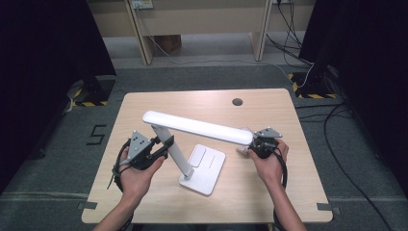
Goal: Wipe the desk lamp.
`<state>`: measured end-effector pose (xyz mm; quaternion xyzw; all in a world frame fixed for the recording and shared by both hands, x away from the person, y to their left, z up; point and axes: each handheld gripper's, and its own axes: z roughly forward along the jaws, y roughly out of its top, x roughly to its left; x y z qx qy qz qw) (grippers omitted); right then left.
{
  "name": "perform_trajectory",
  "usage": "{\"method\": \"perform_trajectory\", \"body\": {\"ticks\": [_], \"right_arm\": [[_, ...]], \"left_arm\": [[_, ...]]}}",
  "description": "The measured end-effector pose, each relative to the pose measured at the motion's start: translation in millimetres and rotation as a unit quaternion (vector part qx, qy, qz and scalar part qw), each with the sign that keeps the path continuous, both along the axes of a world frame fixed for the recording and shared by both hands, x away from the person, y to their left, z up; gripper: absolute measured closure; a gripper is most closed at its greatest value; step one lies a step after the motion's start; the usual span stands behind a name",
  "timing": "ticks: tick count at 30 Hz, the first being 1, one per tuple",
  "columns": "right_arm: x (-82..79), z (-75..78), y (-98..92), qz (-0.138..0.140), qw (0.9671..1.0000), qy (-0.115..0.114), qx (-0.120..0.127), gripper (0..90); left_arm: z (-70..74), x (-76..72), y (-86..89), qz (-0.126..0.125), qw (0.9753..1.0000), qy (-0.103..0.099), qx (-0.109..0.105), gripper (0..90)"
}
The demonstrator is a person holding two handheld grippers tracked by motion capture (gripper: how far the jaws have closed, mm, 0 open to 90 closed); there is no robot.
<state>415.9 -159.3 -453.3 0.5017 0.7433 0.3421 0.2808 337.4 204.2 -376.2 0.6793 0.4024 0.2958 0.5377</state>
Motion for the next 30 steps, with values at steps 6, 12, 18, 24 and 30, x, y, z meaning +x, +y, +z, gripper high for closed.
{"method": "perform_trajectory", "body": {"ticks": [6,12,18,24,30], "right_arm": [[-25.5,-21.5,49.5,0.131,0.9862,0.1,0.017,81.1],[-26.1,-40.3,75.6,0.159,0.9804,0.115,0.003,89.2],[-20.1,-42.5,77.5,0.146,0.9835,0.107,0.001,88.9],[-8.5,-46.5,81.6,0.137,0.9857,0.097,-0.001,86.5],[3.0,-47.5,88.8,0.138,0.9855,0.098,-0.014,85.6]], "left_arm": [[-7.2,-2.4,2.1,-0.011,0.9997,0.019,-0.01,63.6],[-14.7,-6.8,7.4,-0.032,0.999,0.027,-0.017,65.5],[-23.5,-13.4,7.1,-0.045,0.9982,0.036,-0.015,66.0],[-33.9,-19.8,7.0,-0.055,0.9974,0.046,-0.012,65.4],[-39.1,-22.9,4.0,-0.062,0.997,0.045,-0.007,64.3]]}}
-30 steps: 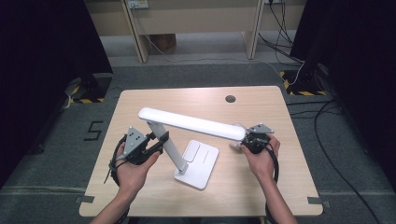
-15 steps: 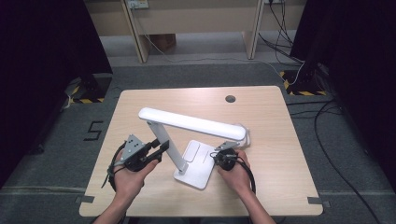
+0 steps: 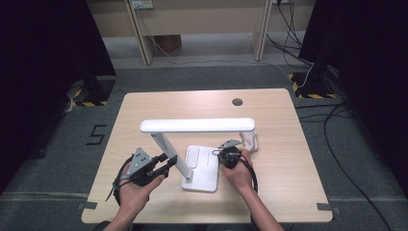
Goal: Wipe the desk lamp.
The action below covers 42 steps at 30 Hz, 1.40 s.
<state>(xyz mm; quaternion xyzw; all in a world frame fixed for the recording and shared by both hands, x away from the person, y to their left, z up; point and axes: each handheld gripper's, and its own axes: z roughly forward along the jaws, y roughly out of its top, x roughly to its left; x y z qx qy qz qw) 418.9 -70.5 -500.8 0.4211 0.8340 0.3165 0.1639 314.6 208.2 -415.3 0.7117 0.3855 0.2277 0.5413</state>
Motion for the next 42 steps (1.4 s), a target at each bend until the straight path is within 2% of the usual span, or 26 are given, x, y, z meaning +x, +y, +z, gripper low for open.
{"method": "perform_trajectory", "body": {"ticks": [8,10,12,15,21,26,33,42], "right_arm": [[7.2,-0.5,3.0,0.0,0.9999,-0.004,-0.01,80.1],[7.1,0.3,2.1,0.001,0.9999,-0.006,-0.009,77.3],[6.0,1.9,1.4,-0.001,0.9999,-0.008,-0.006,75.2],[5.6,5.4,-1.1,0.0,0.9998,-0.019,-0.002,73.6],[0.3,10.4,-5.7,0.004,0.9996,-0.029,0.0,70.0],[-8.0,13.0,-14.7,0.007,0.9991,-0.041,0.006,66.7],[-20.7,17.4,-29.5,0.011,0.9988,-0.045,0.015,62.4],[-40.6,18.6,-53.5,-0.006,0.9984,-0.048,0.03,60.2]], "left_arm": [[-3.3,-1.3,0.9,-0.01,0.9999,-0.005,0.0,61.5],[-3.5,-0.1,2.4,-0.01,0.9999,-0.01,0.004,57.6],[-3.9,2.1,4.6,-0.024,0.9997,-0.001,0.008,51.4],[-6.0,2.5,8.4,-0.024,0.9996,-0.002,0.011,44.9],[-10.6,-0.9,15.4,-0.044,0.9989,-0.001,0.019,38.4],[-19.5,-3.6,26.3,-0.056,0.9977,0.005,0.038,35.6],[-34.8,-5.6,44.9,-0.048,0.9968,0.021,0.061,34.7],[-59.5,0.8,79.7,-0.003,0.9966,0.042,0.07,34.9]]}}
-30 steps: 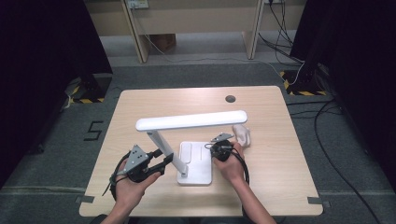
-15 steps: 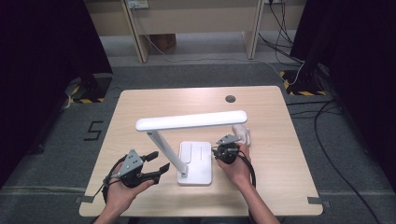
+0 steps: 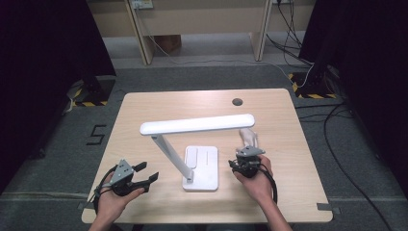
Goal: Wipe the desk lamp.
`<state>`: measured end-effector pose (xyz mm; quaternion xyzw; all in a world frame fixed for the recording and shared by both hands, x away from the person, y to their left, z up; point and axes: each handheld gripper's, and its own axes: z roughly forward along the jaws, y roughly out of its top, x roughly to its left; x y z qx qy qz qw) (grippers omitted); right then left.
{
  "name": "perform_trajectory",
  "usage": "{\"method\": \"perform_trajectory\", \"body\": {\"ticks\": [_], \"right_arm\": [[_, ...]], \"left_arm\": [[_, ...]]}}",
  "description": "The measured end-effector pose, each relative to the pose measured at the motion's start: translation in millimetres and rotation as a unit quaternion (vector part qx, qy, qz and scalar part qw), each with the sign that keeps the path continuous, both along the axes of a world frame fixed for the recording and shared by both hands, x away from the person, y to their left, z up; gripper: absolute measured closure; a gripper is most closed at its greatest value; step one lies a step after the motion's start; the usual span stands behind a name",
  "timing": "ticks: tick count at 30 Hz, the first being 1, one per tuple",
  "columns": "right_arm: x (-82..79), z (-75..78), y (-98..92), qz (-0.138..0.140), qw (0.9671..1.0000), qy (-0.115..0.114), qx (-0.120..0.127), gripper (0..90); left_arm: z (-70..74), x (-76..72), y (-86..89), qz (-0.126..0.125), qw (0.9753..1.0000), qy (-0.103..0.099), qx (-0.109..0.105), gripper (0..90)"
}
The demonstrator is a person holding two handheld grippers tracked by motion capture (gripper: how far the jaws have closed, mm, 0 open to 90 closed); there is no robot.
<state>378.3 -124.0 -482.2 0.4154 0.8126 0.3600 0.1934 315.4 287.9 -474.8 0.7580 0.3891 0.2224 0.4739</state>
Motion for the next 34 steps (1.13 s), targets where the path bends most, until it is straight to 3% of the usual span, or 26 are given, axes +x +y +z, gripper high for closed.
{"method": "perform_trajectory", "body": {"ticks": [11,18,28,34], "right_arm": [[-25.1,-3.4,-43.1,-0.04,0.9991,-0.003,0.017,57.2],[-40.5,-14.8,-64.1,-0.061,0.9978,-0.004,0.026,56.2],[-44.6,-23.5,-76.0,-0.077,0.9946,-0.061,0.033,54.5],[-44.0,-26.2,-79.7,-0.092,0.9924,-0.071,0.04,52.6]], "left_arm": [[-26.4,17.5,26.9,0.033,0.9992,0.021,0.0,35.9],[-36.1,21.0,29.0,0.044,0.9989,0.012,0.009,35.9],[-41.3,21.2,27.0,0.037,0.9992,0.008,0.012,36.3],[-42.5,20.2,21.1,0.024,0.9995,0.008,0.017,36.5]]}}
